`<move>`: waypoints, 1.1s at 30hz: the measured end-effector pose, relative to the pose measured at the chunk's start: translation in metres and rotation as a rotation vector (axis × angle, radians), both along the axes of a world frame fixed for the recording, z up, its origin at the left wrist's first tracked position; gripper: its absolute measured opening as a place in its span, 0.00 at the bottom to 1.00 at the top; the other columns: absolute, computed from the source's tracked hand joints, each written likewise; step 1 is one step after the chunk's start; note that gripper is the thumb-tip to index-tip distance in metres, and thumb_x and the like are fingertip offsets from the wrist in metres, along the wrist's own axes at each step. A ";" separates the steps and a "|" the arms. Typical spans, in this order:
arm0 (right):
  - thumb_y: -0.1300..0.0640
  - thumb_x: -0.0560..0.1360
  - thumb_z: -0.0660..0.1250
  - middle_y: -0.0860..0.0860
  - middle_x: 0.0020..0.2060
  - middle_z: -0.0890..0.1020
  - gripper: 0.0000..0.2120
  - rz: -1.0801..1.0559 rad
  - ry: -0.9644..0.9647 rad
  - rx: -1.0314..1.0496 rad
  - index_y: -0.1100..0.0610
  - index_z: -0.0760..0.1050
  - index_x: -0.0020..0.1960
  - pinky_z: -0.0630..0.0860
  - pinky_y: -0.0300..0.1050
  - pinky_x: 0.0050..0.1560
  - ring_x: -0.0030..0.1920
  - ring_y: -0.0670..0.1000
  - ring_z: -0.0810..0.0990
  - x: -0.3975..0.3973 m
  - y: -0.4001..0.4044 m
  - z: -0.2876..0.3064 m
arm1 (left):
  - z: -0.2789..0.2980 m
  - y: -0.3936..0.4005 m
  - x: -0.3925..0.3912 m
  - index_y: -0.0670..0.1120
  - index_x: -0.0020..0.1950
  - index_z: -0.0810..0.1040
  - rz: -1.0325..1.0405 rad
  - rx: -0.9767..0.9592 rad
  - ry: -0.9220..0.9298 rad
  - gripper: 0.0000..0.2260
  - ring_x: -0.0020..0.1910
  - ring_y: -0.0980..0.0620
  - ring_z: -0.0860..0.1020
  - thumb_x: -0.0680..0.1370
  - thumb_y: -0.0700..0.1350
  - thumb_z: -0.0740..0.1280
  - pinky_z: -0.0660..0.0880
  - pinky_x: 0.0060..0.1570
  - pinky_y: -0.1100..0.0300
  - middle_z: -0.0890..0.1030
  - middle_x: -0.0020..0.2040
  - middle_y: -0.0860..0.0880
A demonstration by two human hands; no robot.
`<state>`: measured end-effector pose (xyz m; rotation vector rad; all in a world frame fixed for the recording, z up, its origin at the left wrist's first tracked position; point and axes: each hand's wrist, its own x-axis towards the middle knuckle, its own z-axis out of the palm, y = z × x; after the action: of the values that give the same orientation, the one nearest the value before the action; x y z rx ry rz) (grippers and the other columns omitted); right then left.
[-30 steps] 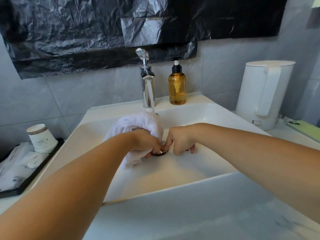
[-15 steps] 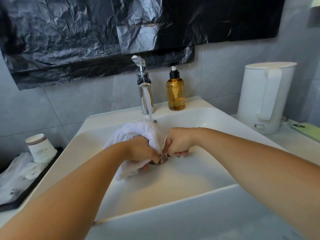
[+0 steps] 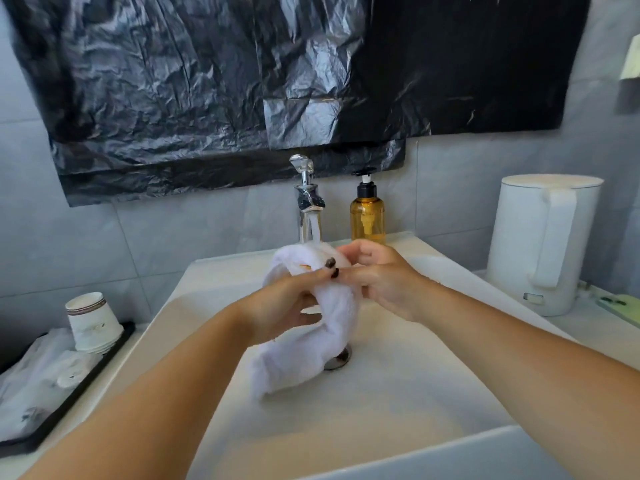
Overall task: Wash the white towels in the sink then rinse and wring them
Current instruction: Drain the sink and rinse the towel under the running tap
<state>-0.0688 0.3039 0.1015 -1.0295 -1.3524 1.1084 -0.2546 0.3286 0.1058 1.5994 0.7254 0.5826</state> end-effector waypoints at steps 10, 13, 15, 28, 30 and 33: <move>0.70 0.74 0.68 0.53 0.39 0.82 0.07 -0.204 0.142 0.050 0.58 0.76 0.44 0.79 0.48 0.41 0.40 0.53 0.80 0.000 -0.002 0.013 | 0.013 0.006 0.007 0.41 0.59 0.80 0.306 0.116 -0.205 0.14 0.54 0.45 0.83 0.83 0.49 0.62 0.81 0.50 0.49 0.85 0.54 0.42; 0.70 0.74 0.68 0.56 0.41 0.81 0.06 -0.257 0.124 0.032 0.60 0.76 0.45 0.79 0.47 0.38 0.40 0.54 0.80 0.003 -0.004 0.017 | 0.017 0.011 0.004 0.40 0.49 0.81 0.447 0.257 0.028 0.17 0.43 0.46 0.82 0.84 0.50 0.59 0.81 0.38 0.57 0.84 0.46 0.42; 0.69 0.74 0.68 0.56 0.43 0.82 0.06 -0.293 0.106 -0.004 0.60 0.77 0.46 0.79 0.47 0.38 0.41 0.55 0.81 0.002 -0.005 0.017 | 0.020 0.010 0.005 0.39 0.42 0.77 0.510 0.374 0.125 0.18 0.34 0.49 0.75 0.83 0.52 0.60 0.73 0.28 0.65 0.78 0.38 0.43; 0.47 0.67 0.78 0.48 0.50 0.76 0.24 -0.195 -0.604 -0.077 0.51 0.73 0.58 0.78 0.47 0.52 0.52 0.50 0.77 -0.014 -0.004 -0.001 | -0.003 0.006 0.007 0.34 0.53 0.80 0.224 0.041 0.093 0.14 0.48 0.38 0.84 0.82 0.34 0.53 0.81 0.52 0.45 0.84 0.48 0.35; 0.52 0.65 0.81 0.50 0.51 0.77 0.28 -0.146 -0.646 -0.097 0.53 0.74 0.60 0.80 0.47 0.54 0.51 0.50 0.79 -0.006 -0.003 -0.002 | -0.002 0.010 0.004 0.33 0.55 0.78 0.286 0.084 0.124 0.13 0.45 0.39 0.85 0.84 0.38 0.55 0.82 0.45 0.48 0.84 0.47 0.35; 0.62 0.66 0.79 0.54 0.47 0.81 0.20 -0.062 -0.572 -0.107 0.58 0.79 0.56 0.81 0.42 0.43 0.44 0.49 0.82 0.007 -0.006 0.001 | 0.003 0.012 0.002 0.32 0.54 0.78 0.330 0.179 0.188 0.15 0.43 0.41 0.85 0.85 0.43 0.58 0.82 0.39 0.54 0.84 0.47 0.34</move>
<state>-0.0618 0.2981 0.1023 -1.5337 -1.7023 0.8767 -0.2529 0.3406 0.1084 1.7276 1.1174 0.7589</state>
